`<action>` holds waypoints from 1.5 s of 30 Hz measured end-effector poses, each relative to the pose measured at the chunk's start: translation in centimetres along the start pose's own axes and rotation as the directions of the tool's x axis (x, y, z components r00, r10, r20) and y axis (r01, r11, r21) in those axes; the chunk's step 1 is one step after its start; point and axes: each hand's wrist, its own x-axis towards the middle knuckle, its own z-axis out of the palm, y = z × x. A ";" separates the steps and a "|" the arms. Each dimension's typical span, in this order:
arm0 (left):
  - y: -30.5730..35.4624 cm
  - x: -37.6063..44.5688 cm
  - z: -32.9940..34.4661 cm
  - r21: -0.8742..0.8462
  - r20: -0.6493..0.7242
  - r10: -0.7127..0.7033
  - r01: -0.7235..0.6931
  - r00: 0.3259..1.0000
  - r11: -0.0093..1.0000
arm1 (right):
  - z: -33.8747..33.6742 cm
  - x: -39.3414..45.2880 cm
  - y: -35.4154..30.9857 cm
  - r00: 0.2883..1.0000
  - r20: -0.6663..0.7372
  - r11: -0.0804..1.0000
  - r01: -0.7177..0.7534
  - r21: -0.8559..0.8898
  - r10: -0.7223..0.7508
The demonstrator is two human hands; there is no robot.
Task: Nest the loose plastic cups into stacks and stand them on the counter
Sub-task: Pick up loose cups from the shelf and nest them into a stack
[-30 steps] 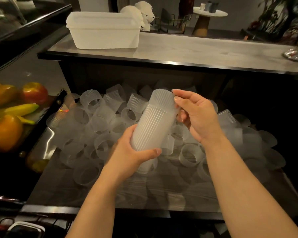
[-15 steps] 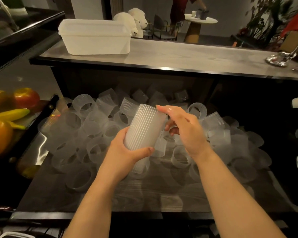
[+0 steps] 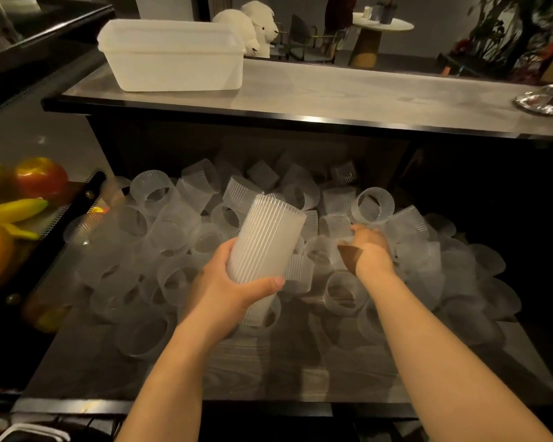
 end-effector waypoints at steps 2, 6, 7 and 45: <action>-0.1 0.1 -0.2 0.016 -0.004 -0.005 0.005 1.000 1.000 | -0.1 -0.4 0.1 0.977 -0.205 0.995 0.073 0.061 -0.060; -0.1 0.4 -0.4 0.038 -0.008 -0.016 0.017 1.000 0.999 | -0.9 0.5 -0.6 0.936 -0.327 0.990 0.144 0.007 -0.133; -0.1 0.4 -0.4 0.044 -0.006 -0.020 0.020 1.000 0.999 | -1.0 1.2 -0.9 0.951 -0.279 0.991 0.135 -0.019 -0.135; 3.2 -3.7 0.6 0.092 0.214 0.149 -0.172 0.965 0.981 | -11.3 -11.3 -2.4 0.777 -0.047 0.498 0.447 0.743 -0.627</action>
